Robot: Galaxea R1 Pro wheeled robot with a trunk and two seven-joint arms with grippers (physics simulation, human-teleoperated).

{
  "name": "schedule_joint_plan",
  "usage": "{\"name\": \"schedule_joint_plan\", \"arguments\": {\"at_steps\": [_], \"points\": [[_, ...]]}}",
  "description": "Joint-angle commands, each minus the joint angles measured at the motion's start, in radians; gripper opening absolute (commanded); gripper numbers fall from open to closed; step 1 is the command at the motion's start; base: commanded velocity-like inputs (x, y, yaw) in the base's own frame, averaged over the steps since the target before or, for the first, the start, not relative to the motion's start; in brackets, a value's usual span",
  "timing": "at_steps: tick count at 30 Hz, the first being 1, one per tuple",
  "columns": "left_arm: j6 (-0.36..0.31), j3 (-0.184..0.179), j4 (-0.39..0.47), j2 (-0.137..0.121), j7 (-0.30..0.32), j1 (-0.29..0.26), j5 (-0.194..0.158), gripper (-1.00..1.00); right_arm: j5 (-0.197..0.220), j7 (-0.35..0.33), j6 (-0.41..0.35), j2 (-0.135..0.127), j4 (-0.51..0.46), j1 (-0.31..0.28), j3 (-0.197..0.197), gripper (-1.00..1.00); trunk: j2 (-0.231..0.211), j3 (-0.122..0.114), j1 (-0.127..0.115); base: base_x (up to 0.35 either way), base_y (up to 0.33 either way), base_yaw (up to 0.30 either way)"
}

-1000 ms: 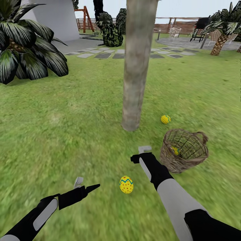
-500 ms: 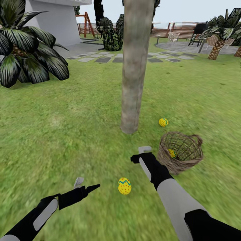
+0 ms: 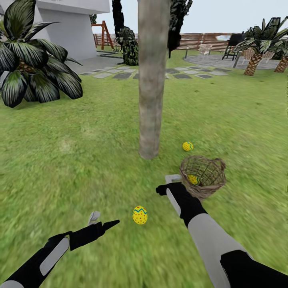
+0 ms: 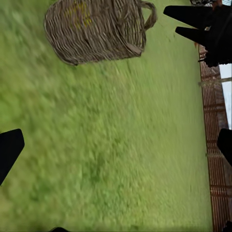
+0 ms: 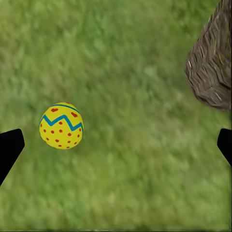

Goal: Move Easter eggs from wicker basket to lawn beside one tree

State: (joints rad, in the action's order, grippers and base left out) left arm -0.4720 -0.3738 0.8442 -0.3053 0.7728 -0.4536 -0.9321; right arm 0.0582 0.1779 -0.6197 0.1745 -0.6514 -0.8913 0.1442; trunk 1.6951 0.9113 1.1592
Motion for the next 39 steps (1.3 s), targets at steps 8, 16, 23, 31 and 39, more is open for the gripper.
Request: {"name": "schedule_joint_plan", "arguments": {"at_steps": [8, 16, 23, 31, 39], "points": [[0.000, 0.001, -0.002, -0.002, -0.005, 0.000, -0.005, 1.00, -0.003, 0.000, 0.003, 0.000, 0.001, 0.000, 0.000, 1.00, -0.056, -0.038, -0.031, -0.038, -0.040, 0.000], [-0.001, 0.001, -0.002, -0.003, -0.004, 0.000, -0.005, 1.00, -0.007, 0.000, 0.003, 0.000, 0.001, 0.000, 0.000, 1.00, -0.098, -0.070, -0.054, -0.052, -0.202, 0.000], [-0.001, 0.001, -0.001, -0.002, -0.003, 0.000, -0.007, 1.00, -0.008, 0.000, 0.003, 0.000, 0.001, 0.000, 0.000, 1.00, -0.098, -0.081, -0.054, -0.103, -0.299, 0.000], [-0.002, 0.000, -0.001, -0.002, -0.004, 0.000, -0.005, 1.00, -0.008, 0.000, 0.002, 0.000, 0.001, 0.000, 0.000, 1.00, -0.098, -0.094, -0.054, -0.008, -0.331, 0.000], [-0.002, -0.003, -0.002, 0.000, -0.004, 0.000, -0.004, 1.00, -0.008, 0.000, 0.003, 0.000, 0.001, 0.000, 0.000, 1.00, -0.098, -0.107, -0.054, 0.000, -0.335, 0.004]]}}
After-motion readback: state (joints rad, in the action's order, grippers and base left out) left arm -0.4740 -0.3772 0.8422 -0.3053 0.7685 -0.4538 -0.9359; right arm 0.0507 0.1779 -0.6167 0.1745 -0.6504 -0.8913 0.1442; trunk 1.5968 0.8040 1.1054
